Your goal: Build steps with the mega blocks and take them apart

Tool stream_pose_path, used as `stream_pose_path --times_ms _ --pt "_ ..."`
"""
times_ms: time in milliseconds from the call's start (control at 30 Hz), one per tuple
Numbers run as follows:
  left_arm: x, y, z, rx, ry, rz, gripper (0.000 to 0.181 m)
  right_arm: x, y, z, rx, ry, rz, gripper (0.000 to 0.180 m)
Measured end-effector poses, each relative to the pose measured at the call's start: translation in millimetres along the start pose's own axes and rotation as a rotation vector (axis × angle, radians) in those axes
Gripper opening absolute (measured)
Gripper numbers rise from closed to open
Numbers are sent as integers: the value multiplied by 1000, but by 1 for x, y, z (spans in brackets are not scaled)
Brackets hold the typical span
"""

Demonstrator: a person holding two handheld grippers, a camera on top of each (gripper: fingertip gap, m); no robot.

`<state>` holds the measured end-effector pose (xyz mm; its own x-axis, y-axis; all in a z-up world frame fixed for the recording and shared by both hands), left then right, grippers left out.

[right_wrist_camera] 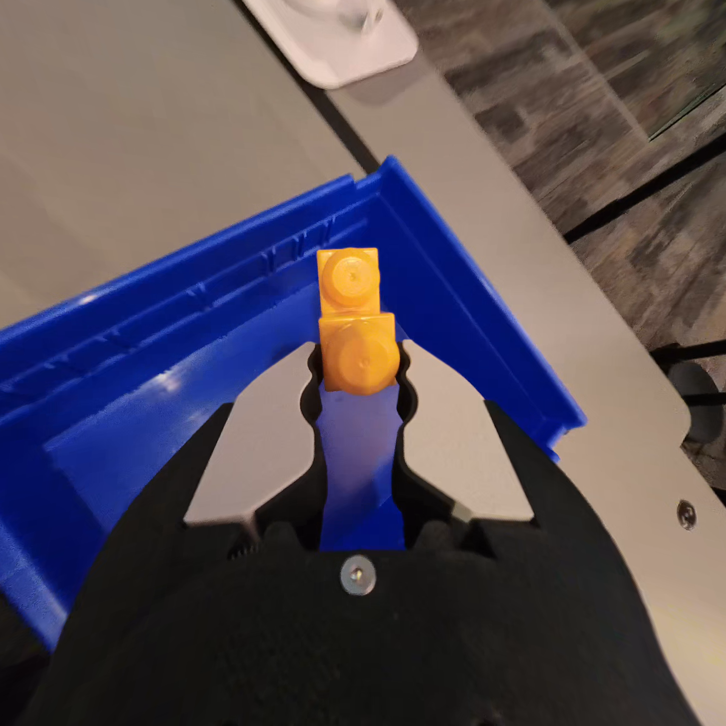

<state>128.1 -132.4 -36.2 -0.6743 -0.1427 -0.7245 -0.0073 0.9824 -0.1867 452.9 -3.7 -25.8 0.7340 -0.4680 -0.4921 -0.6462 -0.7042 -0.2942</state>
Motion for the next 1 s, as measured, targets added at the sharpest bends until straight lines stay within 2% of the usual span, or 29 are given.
stream_pose_path --times_ms 233,367,467,667,833,933,1000 --pt "0 0 1 29 -13 -9 62 -4 12 50 15 180 -192 37" --pt "-1 0 1 41 -17 -16 62 -12 10 54 132 150 -290 38" --pt "-1 -1 3 50 -11 -15 61 -13 -2 53 249 168 -283 45" --pt "0 -4 5 58 -3 -10 61 2 -15 56 289 218 -221 53" --pt "0 -5 5 72 -11 -24 61 13 -15 64 251 279 -187 50" --pt "-1 -6 4 77 -15 -20 59 6 -20 64 306 266 -160 33" --pt "0 -7 4 75 -10 -14 59 5 -17 67 303 284 -174 34"
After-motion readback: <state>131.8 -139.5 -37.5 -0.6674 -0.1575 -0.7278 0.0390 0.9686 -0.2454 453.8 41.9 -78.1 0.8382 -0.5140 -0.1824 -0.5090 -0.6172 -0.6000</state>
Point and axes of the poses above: each gripper's, where its closed fingertips meet, z out along the fingers, x out of its underside, y = z × x across the jaws, the point moved 4 cm from there along -z, back along the fingers, and after that the axes turned 13 degrees about y, right-handed, at the moved point
